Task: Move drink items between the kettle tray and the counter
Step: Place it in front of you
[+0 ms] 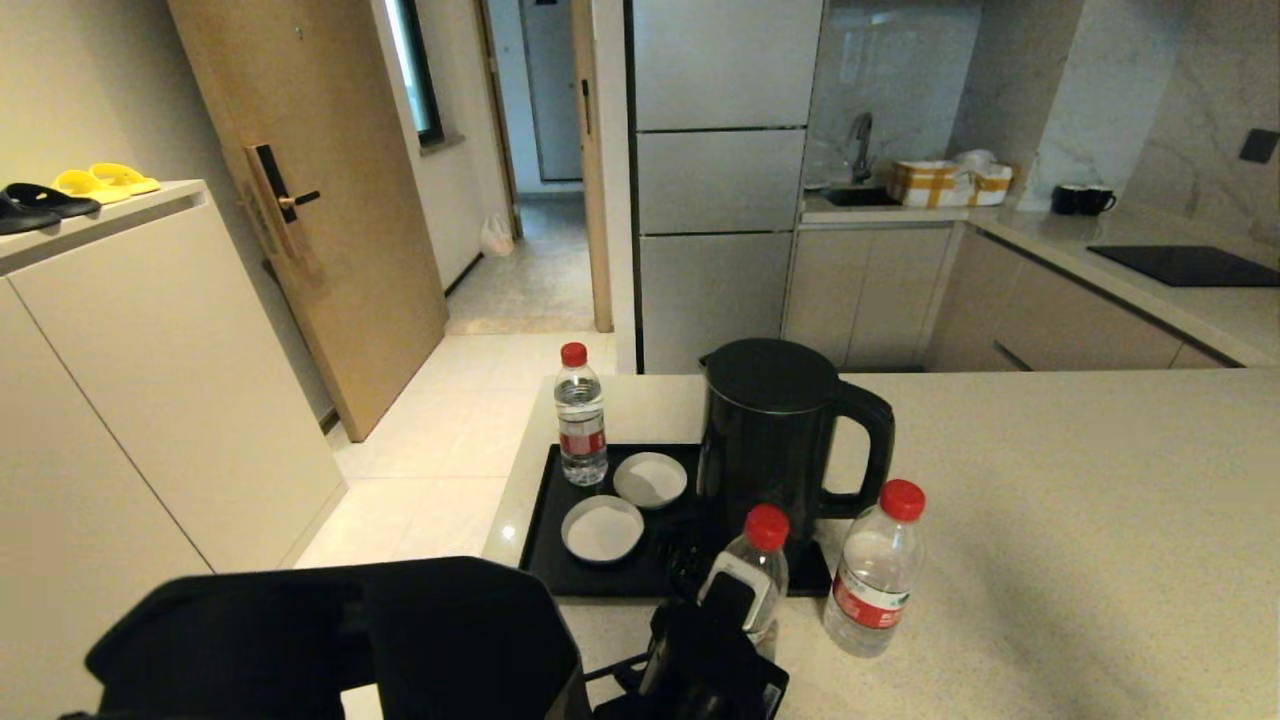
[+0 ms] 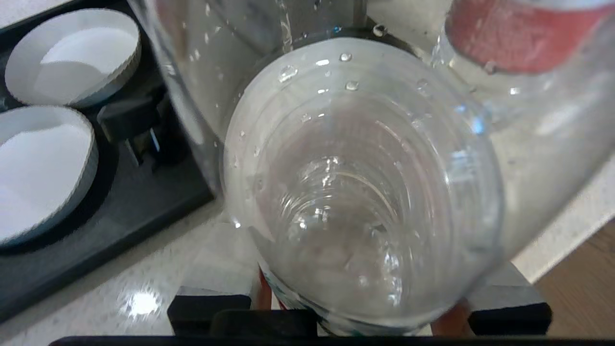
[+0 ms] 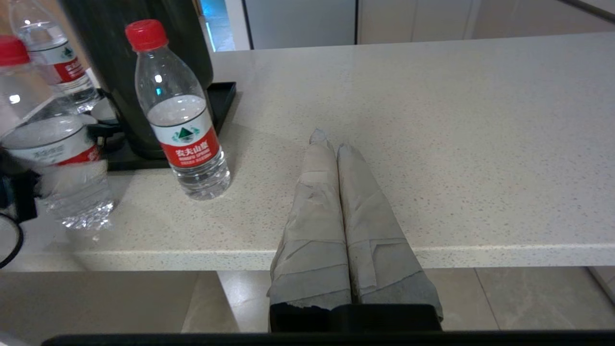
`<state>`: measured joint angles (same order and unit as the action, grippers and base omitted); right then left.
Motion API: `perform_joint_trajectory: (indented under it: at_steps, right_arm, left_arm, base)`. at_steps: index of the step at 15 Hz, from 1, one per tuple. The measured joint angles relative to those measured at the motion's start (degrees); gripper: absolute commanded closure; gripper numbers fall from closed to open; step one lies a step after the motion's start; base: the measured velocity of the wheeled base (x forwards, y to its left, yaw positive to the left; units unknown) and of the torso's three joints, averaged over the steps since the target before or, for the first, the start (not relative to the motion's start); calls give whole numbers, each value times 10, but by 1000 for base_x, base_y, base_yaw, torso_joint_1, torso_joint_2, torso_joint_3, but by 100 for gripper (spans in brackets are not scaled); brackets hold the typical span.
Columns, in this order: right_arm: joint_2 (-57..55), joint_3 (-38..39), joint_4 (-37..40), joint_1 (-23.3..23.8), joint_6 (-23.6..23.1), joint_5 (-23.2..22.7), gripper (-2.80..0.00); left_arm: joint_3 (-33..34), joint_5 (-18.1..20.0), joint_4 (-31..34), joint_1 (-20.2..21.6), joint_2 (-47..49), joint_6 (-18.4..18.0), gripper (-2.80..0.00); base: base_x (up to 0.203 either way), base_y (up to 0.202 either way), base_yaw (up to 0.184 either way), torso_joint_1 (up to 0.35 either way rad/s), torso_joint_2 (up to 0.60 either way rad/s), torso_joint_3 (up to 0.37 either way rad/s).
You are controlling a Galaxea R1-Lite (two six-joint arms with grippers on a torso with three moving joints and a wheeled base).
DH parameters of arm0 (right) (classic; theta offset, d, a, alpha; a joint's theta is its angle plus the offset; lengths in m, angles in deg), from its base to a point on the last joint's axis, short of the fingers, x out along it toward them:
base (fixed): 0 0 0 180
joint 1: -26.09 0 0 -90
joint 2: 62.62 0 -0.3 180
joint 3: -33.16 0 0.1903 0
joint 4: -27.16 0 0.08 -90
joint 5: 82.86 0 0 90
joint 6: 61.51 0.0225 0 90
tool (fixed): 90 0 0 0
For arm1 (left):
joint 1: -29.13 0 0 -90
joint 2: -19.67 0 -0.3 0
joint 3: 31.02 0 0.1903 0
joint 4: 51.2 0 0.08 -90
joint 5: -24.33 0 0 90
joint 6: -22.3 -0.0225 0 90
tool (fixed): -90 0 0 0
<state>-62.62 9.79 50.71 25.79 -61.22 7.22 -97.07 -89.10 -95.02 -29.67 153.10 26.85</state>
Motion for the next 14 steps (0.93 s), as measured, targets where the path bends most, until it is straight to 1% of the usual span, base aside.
perform_joint_trajectory:
  at_steps: [2,4,5,10,14]
  right_arm:
    - [0,0,0,0,0,0,0]
    - [0,0,0,0,0,0,0]
    - [0,0,0,0,0,0,0]
    - [0,0,0,0,0,0,0]
    - [0,0,0,0,0,0,0]
  left_arm:
    - [31,1,-19,-5,-4,0,0]
    - [46,1,-22,-10,-6,-1,0]
    - [49,1,-22,-11,-7,-1,-280]
    - [56,11,-21,-13,-5,-2,-280]
    - [56,10,-29,-12,-3,-2,-280]
  base:
    - [0,0,0,0,0,0]
    - [0,0,0,0,0,0]
    - [0,0,0,0,0,0]
    - [0,0,0,0,0,0]
    - [0,0,0,0,0,0]
